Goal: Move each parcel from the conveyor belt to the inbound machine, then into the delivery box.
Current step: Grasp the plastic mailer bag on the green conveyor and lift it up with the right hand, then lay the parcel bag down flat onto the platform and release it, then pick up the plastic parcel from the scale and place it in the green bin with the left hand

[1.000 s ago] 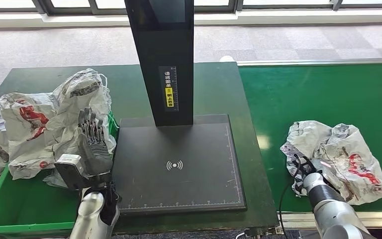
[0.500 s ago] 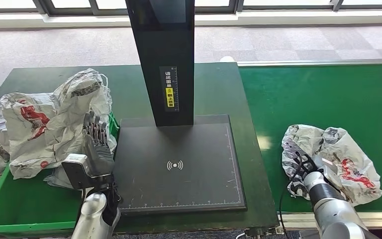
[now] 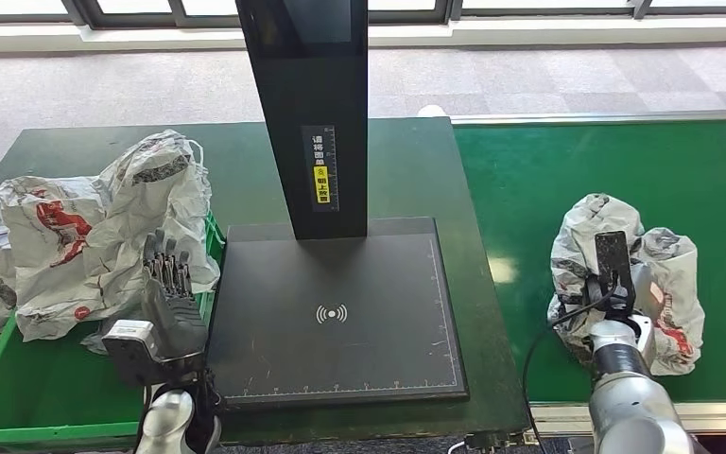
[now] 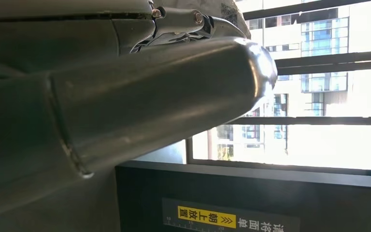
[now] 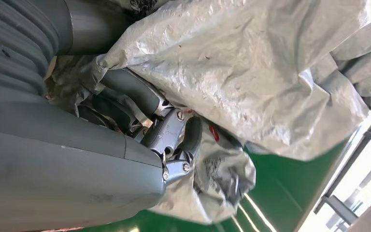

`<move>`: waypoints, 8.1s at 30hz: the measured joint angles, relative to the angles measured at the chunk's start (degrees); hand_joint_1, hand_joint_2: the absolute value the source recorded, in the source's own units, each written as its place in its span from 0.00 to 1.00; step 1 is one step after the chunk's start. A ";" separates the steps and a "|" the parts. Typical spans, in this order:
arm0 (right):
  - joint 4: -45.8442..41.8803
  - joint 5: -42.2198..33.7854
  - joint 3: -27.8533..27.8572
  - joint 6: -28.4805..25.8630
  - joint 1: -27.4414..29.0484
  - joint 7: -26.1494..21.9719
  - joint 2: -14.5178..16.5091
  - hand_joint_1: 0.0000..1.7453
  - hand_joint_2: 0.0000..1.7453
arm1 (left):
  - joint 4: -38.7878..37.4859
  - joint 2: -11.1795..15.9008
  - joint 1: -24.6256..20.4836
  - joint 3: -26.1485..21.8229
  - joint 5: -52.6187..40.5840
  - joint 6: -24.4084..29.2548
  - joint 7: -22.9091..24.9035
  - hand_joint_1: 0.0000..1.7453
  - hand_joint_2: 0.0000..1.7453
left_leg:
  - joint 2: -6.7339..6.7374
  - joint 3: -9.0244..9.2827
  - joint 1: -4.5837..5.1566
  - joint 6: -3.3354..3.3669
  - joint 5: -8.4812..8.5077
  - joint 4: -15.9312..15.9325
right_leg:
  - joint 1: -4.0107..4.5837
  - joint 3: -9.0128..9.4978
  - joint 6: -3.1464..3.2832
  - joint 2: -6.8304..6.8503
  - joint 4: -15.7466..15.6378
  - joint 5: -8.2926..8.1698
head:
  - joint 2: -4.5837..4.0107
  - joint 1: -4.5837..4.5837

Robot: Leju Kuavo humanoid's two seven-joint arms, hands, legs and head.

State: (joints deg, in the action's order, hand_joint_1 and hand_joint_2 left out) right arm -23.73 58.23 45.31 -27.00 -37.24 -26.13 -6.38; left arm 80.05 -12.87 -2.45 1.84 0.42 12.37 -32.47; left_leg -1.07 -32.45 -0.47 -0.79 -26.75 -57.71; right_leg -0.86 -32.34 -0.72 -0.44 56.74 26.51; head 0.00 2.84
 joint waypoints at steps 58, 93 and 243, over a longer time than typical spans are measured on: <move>-52.03 -36.29 -60.66 39.30 23.73 -4.34 14.28 1.00 1.00 | 2.14 -1.17 1.39 -4.87 -1.38 -4.86 -1.72 0.00 0.00 | 0.17 0.00 -0.07 -0.08 0.03 0.11 | 0.05 -0.18 0.09 -0.11 0.11 0.05 | 0.00 0.00; -42.11 -11.70 -62.35 13.55 25.90 3.24 13.58 0.00 0.00 | 0.90 -0.49 -1.07 -4.70 -1.60 -4.76 1.61 0.00 0.00 | 0.18 -0.04 -0.07 -0.10 0.06 0.10 | 0.04 -0.23 0.12 -0.12 0.10 0.03 | 0.00 0.00; -76.80 -26.28 -58.36 22.58 35.72 -7.95 16.55 0.00 0.00 | -16.02 29.21 -29.75 -34.15 -65.76 20.81 22.57 1.00 1.00 | 0.68 -0.37 -0.34 -0.68 0.57 0.13 | 0.48 -0.87 0.89 -0.63 0.36 -0.49 | 0.00 -0.01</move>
State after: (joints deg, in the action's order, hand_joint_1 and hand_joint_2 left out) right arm -100.53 31.95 -13.05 -4.42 -1.52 -34.07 10.17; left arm 64.03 16.33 -32.19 -32.32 -65.34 33.18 -9.90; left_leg -0.38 -32.82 -0.80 -1.47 -26.19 -57.58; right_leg -0.38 -33.21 0.16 -1.07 57.09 26.03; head 0.00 2.84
